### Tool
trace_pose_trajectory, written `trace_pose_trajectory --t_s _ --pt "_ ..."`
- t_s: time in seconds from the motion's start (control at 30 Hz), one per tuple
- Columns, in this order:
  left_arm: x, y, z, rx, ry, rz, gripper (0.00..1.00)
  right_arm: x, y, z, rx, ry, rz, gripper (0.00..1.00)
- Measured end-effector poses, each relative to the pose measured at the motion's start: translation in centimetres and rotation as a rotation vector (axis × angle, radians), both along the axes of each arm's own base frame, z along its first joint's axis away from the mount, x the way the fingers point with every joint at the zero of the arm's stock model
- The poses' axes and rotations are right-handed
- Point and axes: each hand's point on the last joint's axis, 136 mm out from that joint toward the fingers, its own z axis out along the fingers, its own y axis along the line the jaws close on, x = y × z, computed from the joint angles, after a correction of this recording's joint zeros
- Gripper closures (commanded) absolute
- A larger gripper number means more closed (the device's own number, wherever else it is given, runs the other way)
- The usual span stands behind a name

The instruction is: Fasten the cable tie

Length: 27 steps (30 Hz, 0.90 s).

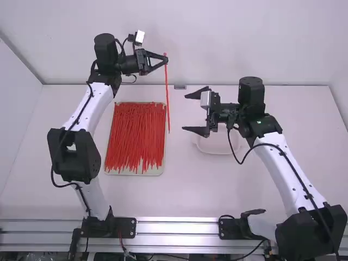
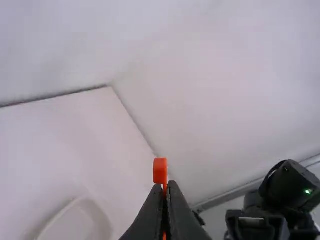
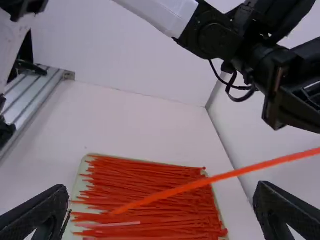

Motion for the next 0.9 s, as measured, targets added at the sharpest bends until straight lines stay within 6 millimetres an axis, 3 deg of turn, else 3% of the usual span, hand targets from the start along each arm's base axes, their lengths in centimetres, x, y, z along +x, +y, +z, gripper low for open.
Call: trace_pose_trajectory --t_s 0.6,0.9 --pt "-2.3 -0.5 -0.3 -0.075 0.328 -0.124 0.97 -0.5 0.0 0.3 -0.008 -0.259 0.075 0.01" --pt "-2.1 -0.6 -1.8 -0.09 0.515 -0.089 0.97 -2.1 0.2 1.0 0.03 -0.553 0.199 0.01"
